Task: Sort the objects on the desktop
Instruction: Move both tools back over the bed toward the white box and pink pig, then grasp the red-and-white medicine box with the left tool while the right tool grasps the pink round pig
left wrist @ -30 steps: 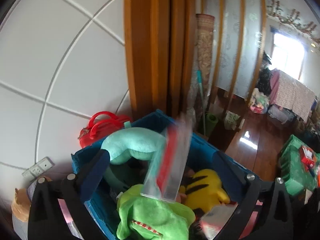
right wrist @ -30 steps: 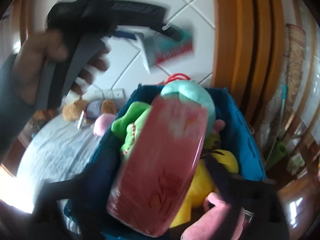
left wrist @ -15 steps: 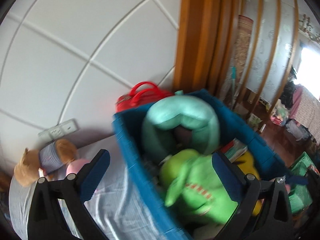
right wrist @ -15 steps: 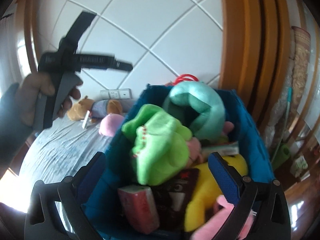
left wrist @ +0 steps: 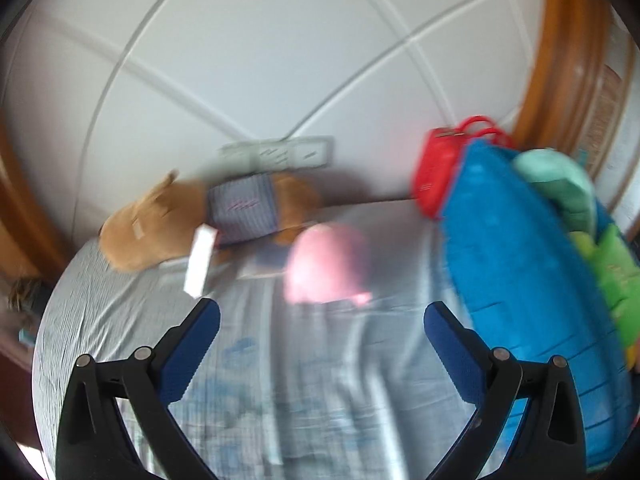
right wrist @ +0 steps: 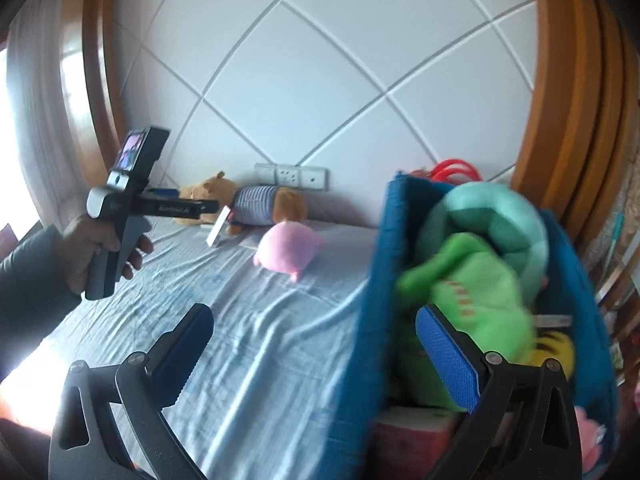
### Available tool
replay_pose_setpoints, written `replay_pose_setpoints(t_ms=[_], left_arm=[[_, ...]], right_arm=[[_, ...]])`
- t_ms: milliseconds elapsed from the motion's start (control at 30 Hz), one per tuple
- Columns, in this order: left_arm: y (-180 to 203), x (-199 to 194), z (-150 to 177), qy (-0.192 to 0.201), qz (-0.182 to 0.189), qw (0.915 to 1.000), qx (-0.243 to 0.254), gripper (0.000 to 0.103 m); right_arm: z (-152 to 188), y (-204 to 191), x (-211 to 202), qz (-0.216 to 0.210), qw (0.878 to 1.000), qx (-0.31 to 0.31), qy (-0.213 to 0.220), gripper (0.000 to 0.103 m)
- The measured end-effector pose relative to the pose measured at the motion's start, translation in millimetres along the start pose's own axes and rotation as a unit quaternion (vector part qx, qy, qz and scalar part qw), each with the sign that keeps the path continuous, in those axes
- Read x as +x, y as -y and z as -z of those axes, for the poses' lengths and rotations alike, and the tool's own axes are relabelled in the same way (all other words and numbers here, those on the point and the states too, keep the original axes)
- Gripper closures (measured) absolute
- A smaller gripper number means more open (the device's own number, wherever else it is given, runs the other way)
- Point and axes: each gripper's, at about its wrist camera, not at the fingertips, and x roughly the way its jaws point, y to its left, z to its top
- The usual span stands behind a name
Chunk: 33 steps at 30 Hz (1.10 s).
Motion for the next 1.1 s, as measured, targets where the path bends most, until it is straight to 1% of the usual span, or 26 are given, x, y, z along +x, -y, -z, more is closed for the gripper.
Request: replay_pose_setpoints(t_ms=[67,133,267,467,567,633,733,867,933,1000,1067,1100], left_arm=[[-41,20,6,-0.003,-0.011,0.9999,0.000,0.000],[-73,41,9,-0.003,-0.017,0.9998,0.006,0.000],[-116,90,11,0.004,-0.026,0.9994,0.022,0.000],[-161,188,14,-0.010,-0.014,0.9997,0.015,0.000],[-180,240,17,-0.021,-0.019,0.9996,0.007,0.000],[-192,269,17,-0.024,-0.020,0.9995,-0.010,0.000],[-200,291,14,-0.015,0.001,0.9996,-0.025,0.000],[-191,315,15,-0.015,0.005,0.9999,0.000,0.000],[-190,317,14,-0.005,0.013,0.9999,-0.005,0.000],[-186,319,11,0.005,0.015,0.9999,-0.005,0.000],[-182,325,11,0.002,0.015,0.9999,-0.004,0.000],[-180,328,12,-0.002,0.013,0.9999,-0.001,0.000]], right_arm=[[-3,-25,26,0.011,1.000,0.005,-0.007,0.000],[-8,-49,61,0.016,1.000,0.021,-0.013,0.000],[-16,-78,129,0.027,0.999,0.033,-0.019,0.000],[-20,-100,238,0.046,0.998,0.039,-0.032,0.000],[-15,-104,292,0.055,0.997,0.029,-0.043,0.000],[-13,-104,322,0.058,0.997,0.025,-0.049,0.000],[-13,-98,372,0.064,0.996,0.034,-0.050,0.000],[-26,-81,431,0.077,0.994,0.062,-0.044,0.000],[-35,-74,461,0.078,0.993,0.068,-0.051,0.000],[-41,-71,491,0.071,0.993,0.069,-0.069,0.000],[-43,-67,519,0.050,0.992,0.078,-0.083,0.000],[-43,-67,530,0.047,0.992,0.076,-0.084,0.000]])
